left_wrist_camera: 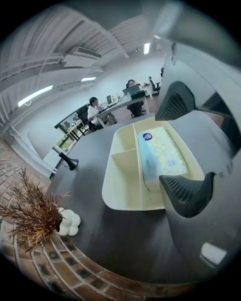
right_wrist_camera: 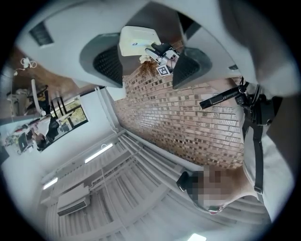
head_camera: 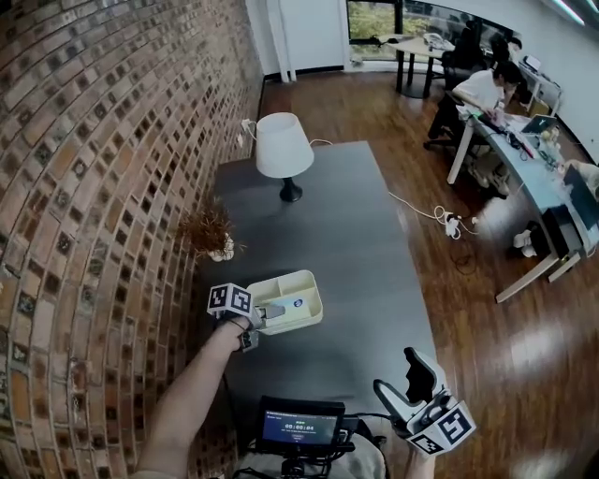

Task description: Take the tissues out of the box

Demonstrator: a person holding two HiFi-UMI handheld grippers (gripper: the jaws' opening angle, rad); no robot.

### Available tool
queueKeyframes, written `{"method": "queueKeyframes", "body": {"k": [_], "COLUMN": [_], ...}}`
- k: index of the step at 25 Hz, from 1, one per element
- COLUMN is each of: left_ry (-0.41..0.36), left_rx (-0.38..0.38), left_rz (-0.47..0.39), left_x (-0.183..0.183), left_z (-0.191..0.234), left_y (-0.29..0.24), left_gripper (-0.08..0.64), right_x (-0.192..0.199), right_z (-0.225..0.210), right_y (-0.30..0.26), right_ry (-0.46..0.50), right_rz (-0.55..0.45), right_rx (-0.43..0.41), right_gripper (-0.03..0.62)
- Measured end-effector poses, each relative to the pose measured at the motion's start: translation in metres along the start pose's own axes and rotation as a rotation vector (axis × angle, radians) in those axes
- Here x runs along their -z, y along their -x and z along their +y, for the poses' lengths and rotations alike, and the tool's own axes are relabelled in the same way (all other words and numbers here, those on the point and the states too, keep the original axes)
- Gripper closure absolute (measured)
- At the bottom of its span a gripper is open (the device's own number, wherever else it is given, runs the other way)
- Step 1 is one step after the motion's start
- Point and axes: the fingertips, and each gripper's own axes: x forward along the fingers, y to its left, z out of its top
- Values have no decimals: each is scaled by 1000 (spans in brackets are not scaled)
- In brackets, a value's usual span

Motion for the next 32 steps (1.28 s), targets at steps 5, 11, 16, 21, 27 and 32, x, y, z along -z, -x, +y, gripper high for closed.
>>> {"method": "queueKeyframes", "body": {"k": [5, 11, 16, 21, 27, 32], "left_ry": [10, 21, 66, 40, -29, -29], "left_rx": [-90, -193, -291, -391, -345, -303], "left_rz": [77, 124, 168, 191, 180, 96], "left_x": [-6, 0, -1, 0, 1, -1], "left_z": [10, 22, 29, 41, 41, 35], "left_y": [-9, 10, -10, -18, -9, 0], "left_gripper": [224, 239, 238, 239, 356, 435], "right_x": [2, 6, 9, 9, 17, 14], "right_z": [-3, -8, -6, -10, -30, -31], "right_y": [7, 16, 11, 21, 43, 40], "right_ry": [-8, -35, -51, -48, -81, -72], "right_rz": [-27, -43, -62, -78, -76, -81], "right_rx": [11, 7, -19, -8, 41, 29], "right_gripper": [265, 265, 265, 265, 265, 265]}}
